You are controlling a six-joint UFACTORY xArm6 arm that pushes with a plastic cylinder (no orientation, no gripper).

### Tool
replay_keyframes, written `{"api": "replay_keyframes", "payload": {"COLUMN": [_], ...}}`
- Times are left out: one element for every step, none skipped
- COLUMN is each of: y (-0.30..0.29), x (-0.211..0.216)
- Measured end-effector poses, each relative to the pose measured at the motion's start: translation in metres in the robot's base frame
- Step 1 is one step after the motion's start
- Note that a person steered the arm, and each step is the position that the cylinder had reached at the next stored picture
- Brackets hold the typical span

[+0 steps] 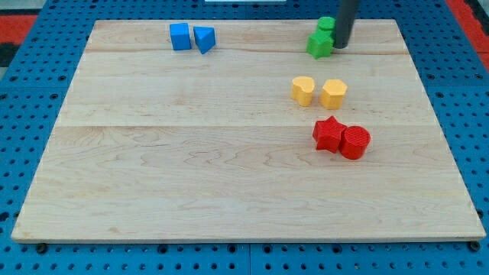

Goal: Move the blue cube diagonally top left to the blue triangle

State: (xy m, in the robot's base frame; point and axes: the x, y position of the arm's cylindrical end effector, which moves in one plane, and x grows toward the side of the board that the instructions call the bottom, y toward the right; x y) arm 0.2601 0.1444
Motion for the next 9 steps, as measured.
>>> {"api": "replay_keyframes", "payload": {"y": [-0.038, -0.021, -0.041, -0.125, -0.209, -0.221, -0.224, -0.23, -0.257], "x": [0.001, 0.015, 0.055, 0.063, 0.062, 0.048, 0.029, 0.003, -0.002]}}
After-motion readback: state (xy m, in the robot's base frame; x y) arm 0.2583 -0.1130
